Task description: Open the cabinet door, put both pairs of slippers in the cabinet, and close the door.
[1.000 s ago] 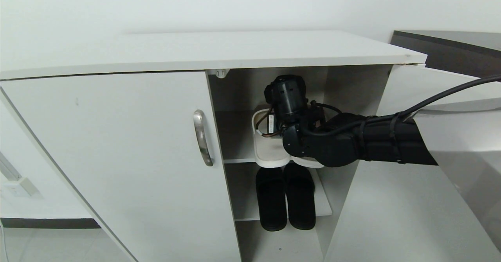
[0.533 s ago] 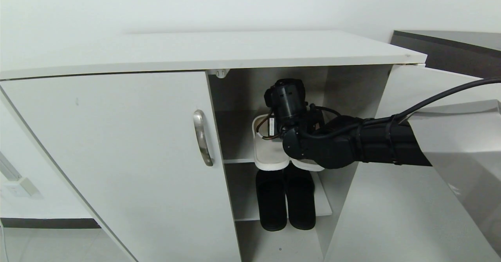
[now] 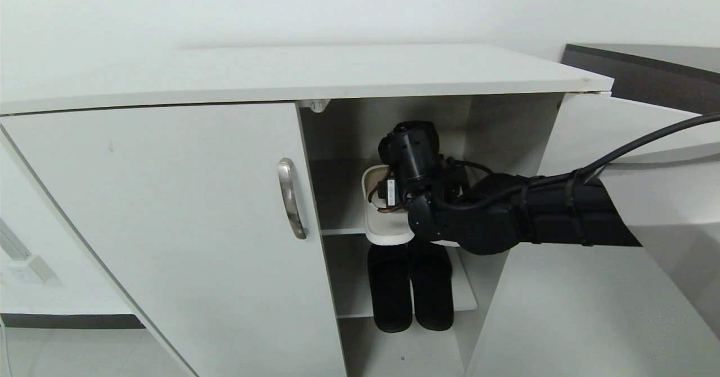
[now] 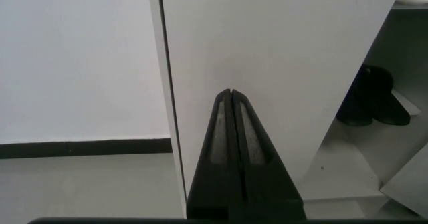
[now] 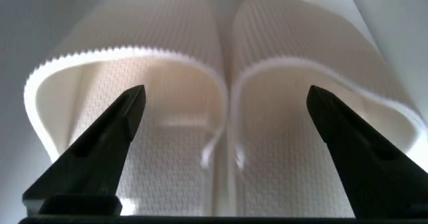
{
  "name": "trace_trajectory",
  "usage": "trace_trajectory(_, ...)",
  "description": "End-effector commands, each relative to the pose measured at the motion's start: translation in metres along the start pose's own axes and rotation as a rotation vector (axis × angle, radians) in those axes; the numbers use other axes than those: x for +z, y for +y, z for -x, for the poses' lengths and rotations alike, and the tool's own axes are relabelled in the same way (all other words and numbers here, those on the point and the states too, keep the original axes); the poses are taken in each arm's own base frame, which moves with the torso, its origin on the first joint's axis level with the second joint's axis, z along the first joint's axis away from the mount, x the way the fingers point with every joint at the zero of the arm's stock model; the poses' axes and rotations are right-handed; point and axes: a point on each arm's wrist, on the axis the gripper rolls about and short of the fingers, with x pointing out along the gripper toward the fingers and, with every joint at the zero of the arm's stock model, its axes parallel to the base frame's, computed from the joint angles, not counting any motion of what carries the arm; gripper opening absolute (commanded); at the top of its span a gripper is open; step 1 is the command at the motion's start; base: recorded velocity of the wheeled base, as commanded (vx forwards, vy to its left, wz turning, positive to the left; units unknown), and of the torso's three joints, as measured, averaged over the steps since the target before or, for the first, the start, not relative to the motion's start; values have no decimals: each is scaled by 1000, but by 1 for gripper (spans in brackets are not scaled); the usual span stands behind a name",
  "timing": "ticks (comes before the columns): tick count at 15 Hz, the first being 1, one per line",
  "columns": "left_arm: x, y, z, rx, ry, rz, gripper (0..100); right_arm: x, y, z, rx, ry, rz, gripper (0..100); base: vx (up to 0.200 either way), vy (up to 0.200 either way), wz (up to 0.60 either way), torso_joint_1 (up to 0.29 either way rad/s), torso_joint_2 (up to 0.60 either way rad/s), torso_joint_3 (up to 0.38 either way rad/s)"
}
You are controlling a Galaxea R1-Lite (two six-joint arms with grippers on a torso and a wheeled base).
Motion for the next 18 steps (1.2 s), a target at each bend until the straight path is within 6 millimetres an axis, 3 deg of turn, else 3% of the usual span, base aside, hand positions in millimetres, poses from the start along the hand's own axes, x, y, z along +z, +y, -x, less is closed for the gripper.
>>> trace_trajectory(1, 0, 0, 0, 0, 1, 0, 0, 7, -6, 23, 24, -5, -1, 100, 0, 0, 0, 0, 0, 0)
trace_trajectory(8, 0, 0, 0, 1, 1, 0, 0, -5, -26, 85, 110, -16, 9, 100, 0, 0, 0, 0, 0, 0)
trace_trajectory(11, 0, 0, 0, 0, 1, 0, 0, -13, -45, 110, 148, -25, 0, 100, 0, 0, 0, 0, 0, 0)
trace_trajectory(18, 0, 0, 0, 0, 1, 0, 0, -53, -68, 123, 291, -28, -23, 100, 0, 0, 0, 0, 0, 0)
